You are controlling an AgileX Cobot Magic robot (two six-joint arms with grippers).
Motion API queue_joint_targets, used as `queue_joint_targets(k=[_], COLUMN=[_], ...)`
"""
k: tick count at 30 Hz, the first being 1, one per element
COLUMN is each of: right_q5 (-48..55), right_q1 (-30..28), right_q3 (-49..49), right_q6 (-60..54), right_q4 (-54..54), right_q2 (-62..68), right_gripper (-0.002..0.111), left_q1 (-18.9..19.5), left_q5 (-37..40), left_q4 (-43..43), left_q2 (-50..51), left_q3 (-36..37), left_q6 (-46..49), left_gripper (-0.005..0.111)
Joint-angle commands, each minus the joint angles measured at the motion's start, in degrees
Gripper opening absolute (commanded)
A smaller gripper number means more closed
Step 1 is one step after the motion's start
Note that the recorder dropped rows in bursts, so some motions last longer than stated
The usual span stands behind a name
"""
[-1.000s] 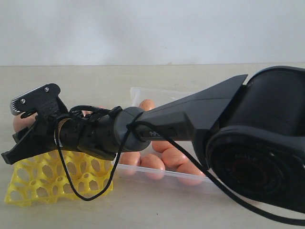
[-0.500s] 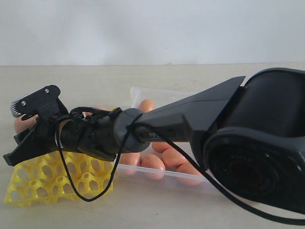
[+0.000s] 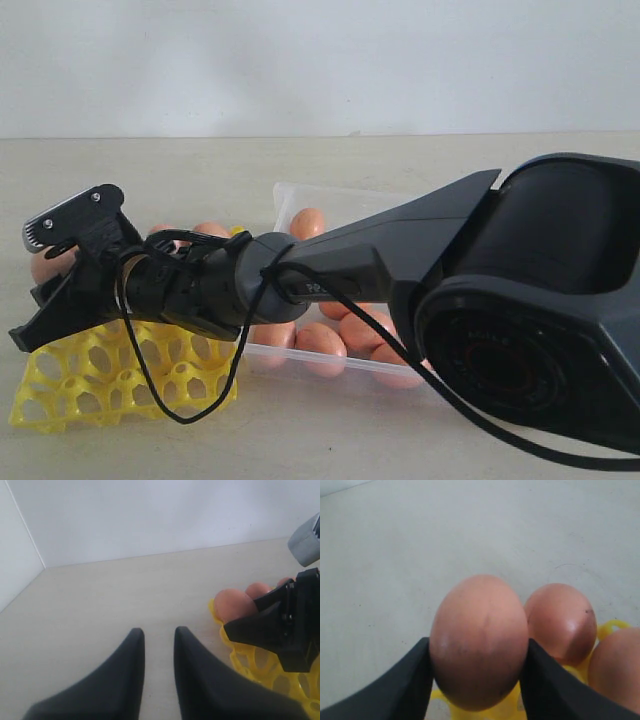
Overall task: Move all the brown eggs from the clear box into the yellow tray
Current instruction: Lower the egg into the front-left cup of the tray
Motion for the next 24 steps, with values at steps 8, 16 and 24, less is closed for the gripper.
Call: queue_joint_targets(k=[8,16,24], right_q5=[-0.29,-1.21,-1.21], right_q1=[-0.03,-0.03,-0.03], right_q3=[-0.32,-0.32,-0.32], right_q6=[-4.27,-4.97,-6.17], right_q4=[-0.13,-0.13,0.1], right_q2=[-0.11,-0.11,-0.11], right_gripper=[0.023,0.049,0.063], left_q1=[0.13,0.13,0.13], left_q5=[-0.12,-0.12,-0.12], left_q4=[-0.11,-0.11,-0.11], left_q2=[-0.11,-0.11,-0.11], left_q3=[0.22,0.22,0.22], left_q6=[-0.12,-0.12,-0.12], left_gripper=[0.022,0.022,0.022])
